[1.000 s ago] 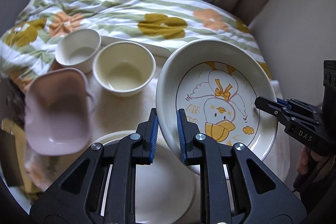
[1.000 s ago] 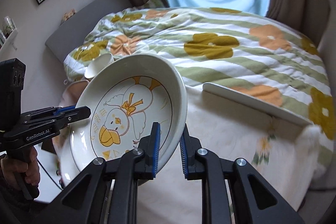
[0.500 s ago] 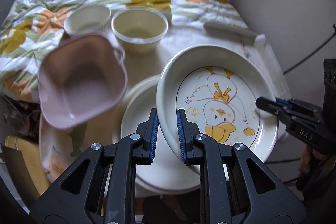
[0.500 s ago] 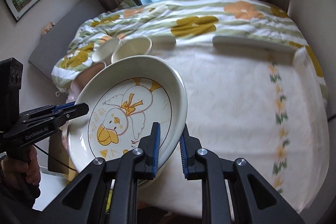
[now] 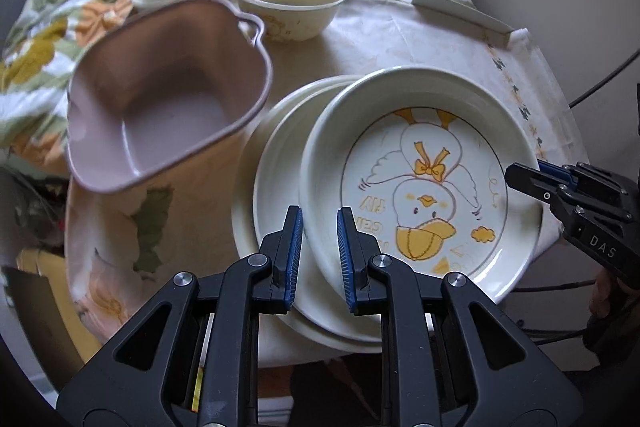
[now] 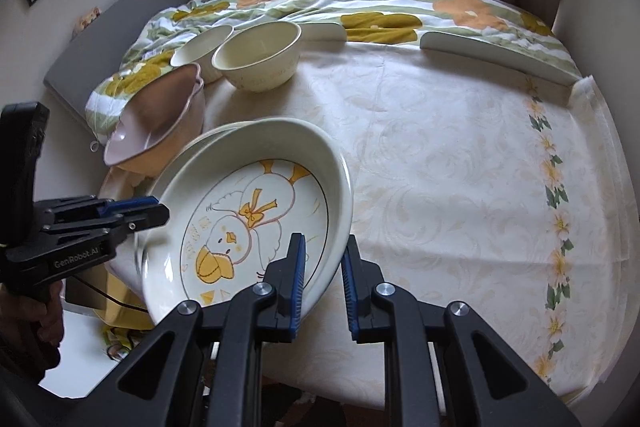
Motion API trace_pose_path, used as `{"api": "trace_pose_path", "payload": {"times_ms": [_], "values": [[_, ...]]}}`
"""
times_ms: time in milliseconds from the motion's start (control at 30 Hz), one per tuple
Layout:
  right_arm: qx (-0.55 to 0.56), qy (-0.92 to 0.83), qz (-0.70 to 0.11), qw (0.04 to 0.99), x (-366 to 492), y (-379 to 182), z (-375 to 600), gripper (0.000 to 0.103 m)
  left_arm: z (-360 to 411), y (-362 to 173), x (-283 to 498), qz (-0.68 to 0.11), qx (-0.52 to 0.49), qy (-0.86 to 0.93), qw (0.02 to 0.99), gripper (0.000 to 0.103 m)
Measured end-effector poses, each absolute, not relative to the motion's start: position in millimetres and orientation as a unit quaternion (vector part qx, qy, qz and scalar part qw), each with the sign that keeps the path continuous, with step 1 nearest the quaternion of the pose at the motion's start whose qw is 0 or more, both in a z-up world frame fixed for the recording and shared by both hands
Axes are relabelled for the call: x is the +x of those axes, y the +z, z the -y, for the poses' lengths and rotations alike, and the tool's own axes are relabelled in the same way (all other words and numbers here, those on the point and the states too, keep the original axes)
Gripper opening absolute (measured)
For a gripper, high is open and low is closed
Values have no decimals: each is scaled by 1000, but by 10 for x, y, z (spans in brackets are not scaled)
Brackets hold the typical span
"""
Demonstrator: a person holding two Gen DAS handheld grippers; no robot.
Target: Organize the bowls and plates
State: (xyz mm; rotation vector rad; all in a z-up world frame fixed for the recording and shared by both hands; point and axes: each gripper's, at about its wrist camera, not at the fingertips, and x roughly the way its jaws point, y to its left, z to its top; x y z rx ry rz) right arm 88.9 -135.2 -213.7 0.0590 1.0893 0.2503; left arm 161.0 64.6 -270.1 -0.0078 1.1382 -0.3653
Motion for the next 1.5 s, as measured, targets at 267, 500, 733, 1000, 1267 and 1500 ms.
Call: {"api": "trace_pose_path", "payload": {"times_ms": [267,500,733,1000,1267,1500], "values": [[-3,121,-522,844,939,-2147,1195,11,-599,-2622,1578,-518,-10,-148,843,13],[27,134,-512,848,890,-2170,1204,11,-810,-2678,1555,-530,-25,-121,839,13],[46,142,-513,845,918,-2180,1197,11,-759,-2709,1563,-535,-10,-110,838,13],[60,140,-521,840,929,-2221,1236,11,-671,-2724,1569,-539,5,-106,836,13],[71,139,-530,834,932,-2273,1275,11,-568,-2759,1581,-544,22,-106,832,36],[75,136,-527,836,921,-2270,1330,41,-409,-2700,1527,-529,49,-110,840,61]]}}
